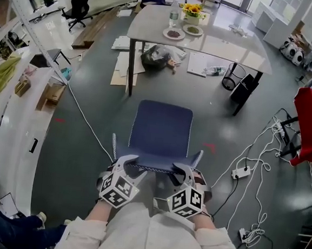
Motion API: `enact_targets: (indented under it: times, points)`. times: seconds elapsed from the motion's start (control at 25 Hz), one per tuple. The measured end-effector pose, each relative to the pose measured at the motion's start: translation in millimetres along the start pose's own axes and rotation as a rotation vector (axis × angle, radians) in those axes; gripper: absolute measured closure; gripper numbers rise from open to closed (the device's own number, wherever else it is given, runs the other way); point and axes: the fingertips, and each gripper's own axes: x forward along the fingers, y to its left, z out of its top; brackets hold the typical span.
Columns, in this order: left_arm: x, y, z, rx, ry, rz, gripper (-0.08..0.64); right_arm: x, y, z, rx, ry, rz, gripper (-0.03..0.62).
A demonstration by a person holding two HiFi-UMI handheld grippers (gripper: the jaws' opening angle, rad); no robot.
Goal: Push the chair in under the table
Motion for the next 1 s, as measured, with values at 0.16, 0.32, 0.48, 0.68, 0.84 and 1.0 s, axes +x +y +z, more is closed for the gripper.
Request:
enact_targets:
  times: [0.16, 0.32, 0.48, 0.68, 0.84, 1.0]
  points:
    - [13, 17, 10, -0.001, -0.013, 0.015, 0.348, 14, -23, 1, -0.005, -0.003, -0.009, 0.457]
    - [25, 40, 20, 0.003, -0.025, 0.022, 0.353, 30, -48, 6, -0.006, -0.004, -0.023, 0.454]
    - [37, 68, 29, 0.01, -0.025, 0.01, 0.359, 51, -73, 15, -0.005, 0.002, -0.037, 0.449]
    - [57, 109, 39, 0.013, -0.021, 0.003, 0.363, 81, -108, 26, 0.01, 0.012, -0.039, 0.446]
    - [73, 142, 50, 0.014, -0.011, -0.024, 0.362, 103, -136, 35, 0.022, 0.018, -0.053, 0.446]
    - [90, 172, 66, 0.014, -0.022, -0.021, 0.367, 125, -172, 41, 0.023, 0.017, -0.085, 0.436]
